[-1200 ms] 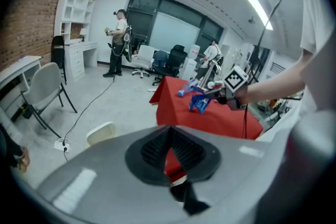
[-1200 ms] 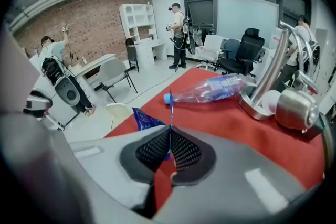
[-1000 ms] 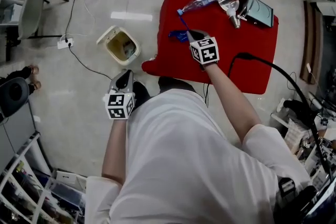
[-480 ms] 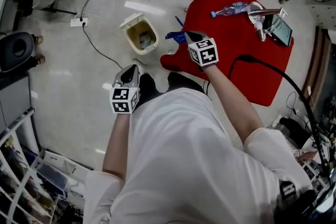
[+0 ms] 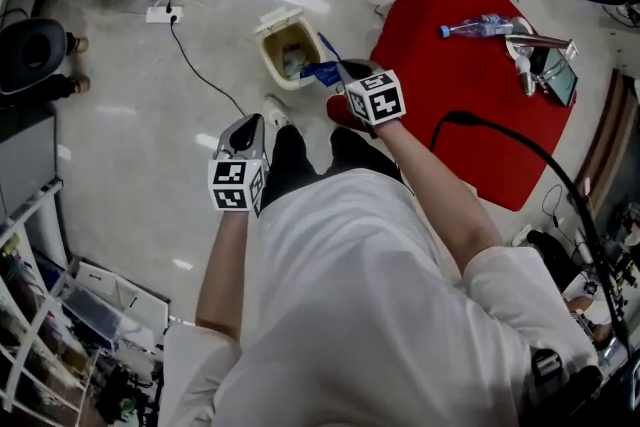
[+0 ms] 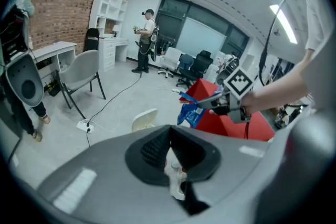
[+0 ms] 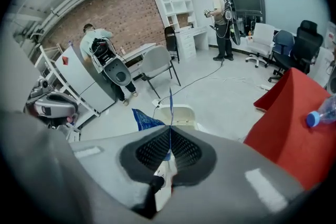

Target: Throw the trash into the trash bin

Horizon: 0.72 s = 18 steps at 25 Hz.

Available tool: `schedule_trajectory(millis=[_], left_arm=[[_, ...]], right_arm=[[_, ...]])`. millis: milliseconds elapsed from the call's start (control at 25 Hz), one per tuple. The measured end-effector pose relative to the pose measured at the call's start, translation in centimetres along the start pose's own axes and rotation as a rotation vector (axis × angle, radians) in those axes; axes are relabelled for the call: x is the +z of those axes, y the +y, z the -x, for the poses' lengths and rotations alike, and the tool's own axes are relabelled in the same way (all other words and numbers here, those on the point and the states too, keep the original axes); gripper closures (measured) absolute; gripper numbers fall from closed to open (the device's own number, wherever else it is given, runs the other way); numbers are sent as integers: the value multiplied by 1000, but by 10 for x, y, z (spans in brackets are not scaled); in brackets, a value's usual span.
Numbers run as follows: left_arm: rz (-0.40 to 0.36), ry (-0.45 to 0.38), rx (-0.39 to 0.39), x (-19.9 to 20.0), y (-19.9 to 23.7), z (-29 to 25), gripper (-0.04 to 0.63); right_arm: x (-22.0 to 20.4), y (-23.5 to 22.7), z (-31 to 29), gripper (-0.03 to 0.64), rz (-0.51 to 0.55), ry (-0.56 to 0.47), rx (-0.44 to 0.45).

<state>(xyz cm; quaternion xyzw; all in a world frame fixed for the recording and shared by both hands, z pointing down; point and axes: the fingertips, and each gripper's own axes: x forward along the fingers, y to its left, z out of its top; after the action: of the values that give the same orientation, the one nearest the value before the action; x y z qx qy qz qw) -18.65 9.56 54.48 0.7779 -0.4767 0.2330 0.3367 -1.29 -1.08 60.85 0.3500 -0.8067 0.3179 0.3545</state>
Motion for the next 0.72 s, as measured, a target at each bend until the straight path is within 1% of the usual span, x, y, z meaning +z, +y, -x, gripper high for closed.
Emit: schedule_trajectory(millis=[120, 280, 520, 720], left_arm=[[6, -1, 10, -1, 14, 0, 591], [-10, -4, 27, -5, 30, -11, 591], [-47, 20, 40, -21, 54, -52, 591], [-69, 40, 27, -41, 65, -94, 591]], right_arm=[[0, 9, -20, 614, -1, 20, 4], [-10, 6, -49, 614, -36, 43, -16], [-29, -10, -109, 614, -88, 60, -58], [-55, -23, -161, 614, -121, 78, -69]])
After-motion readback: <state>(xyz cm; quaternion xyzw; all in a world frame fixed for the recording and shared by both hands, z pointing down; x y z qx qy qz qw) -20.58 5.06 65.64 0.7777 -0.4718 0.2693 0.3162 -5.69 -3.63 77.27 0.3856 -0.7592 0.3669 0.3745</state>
